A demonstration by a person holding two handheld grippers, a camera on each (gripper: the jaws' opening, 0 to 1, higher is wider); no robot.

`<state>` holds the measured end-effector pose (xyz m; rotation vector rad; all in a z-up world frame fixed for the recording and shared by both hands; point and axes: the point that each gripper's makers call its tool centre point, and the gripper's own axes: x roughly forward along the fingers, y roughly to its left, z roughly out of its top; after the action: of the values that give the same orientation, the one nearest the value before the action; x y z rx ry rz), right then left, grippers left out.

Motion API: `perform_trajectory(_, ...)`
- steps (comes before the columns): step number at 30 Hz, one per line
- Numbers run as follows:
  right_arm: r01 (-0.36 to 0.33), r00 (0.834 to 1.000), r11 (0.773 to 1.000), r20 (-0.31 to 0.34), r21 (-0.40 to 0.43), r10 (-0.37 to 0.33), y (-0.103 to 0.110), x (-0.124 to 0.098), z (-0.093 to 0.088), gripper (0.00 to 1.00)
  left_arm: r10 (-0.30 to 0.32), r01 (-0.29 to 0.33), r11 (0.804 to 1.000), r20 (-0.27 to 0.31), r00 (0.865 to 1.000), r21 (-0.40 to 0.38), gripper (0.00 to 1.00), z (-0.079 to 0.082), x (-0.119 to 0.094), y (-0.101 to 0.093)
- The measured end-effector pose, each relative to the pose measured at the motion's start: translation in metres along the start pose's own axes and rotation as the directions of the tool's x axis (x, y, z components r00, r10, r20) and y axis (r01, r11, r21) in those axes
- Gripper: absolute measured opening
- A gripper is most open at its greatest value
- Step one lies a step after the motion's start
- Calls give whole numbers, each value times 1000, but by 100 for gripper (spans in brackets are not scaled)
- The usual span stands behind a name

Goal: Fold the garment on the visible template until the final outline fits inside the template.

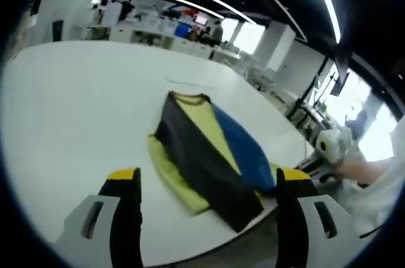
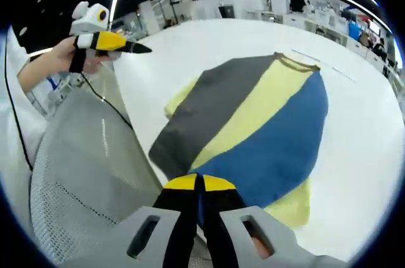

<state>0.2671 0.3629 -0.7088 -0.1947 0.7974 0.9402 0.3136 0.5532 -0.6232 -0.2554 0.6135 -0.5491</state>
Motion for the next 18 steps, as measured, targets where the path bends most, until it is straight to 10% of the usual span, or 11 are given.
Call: perform_trajectory(18, 94, 973, 977, 188, 194, -131, -37, -59, 28, 2, -40, 39, 999, 18, 999, 36, 85, 12, 4, -21)
